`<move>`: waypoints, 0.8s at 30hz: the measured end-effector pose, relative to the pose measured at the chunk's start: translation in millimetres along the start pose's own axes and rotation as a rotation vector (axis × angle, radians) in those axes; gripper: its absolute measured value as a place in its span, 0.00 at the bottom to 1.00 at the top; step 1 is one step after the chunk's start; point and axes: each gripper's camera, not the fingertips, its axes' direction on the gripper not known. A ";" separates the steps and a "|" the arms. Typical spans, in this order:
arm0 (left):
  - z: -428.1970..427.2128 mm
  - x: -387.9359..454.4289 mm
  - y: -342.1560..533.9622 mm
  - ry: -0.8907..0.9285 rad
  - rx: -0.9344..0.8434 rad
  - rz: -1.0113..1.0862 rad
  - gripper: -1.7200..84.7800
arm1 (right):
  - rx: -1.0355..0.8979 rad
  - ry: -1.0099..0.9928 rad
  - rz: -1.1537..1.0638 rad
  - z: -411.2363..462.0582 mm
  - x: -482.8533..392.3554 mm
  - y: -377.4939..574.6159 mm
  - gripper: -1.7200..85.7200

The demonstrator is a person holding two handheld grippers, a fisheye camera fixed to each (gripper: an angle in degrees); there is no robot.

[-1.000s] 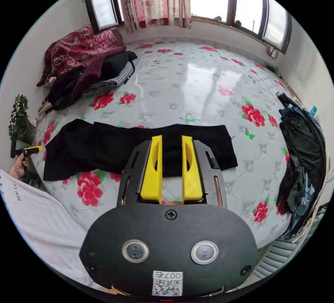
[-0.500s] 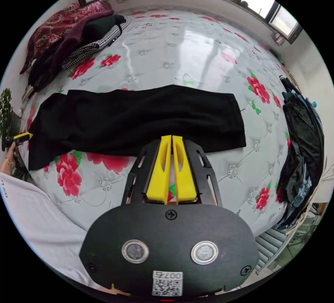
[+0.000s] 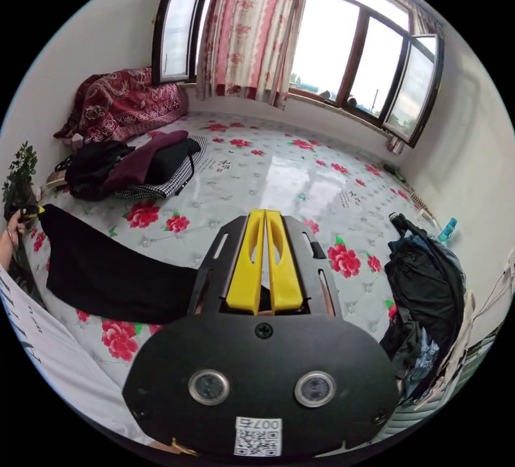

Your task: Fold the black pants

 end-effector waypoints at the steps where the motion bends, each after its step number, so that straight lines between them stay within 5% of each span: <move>1: 3.3 2.2 0.5 -0.005 -0.004 0.002 0.01 | -0.073 -0.052 0.017 25.4 -1.7 5.1 0.05; 8: -2.7 -4.1 18.2 0.015 0.001 -0.082 0.01 | -0.489 -0.120 0.152 148.4 -18.4 86.5 0.09; 16: -78.9 -10.7 34.0 0.097 0.055 -0.075 0.01 | -0.107 -0.141 0.195 23.5 10.9 72.8 0.06; 24: -81.4 3.6 29.4 0.146 0.025 -0.047 0.01 | -0.139 -0.049 0.158 -1.2 22.6 71.7 0.03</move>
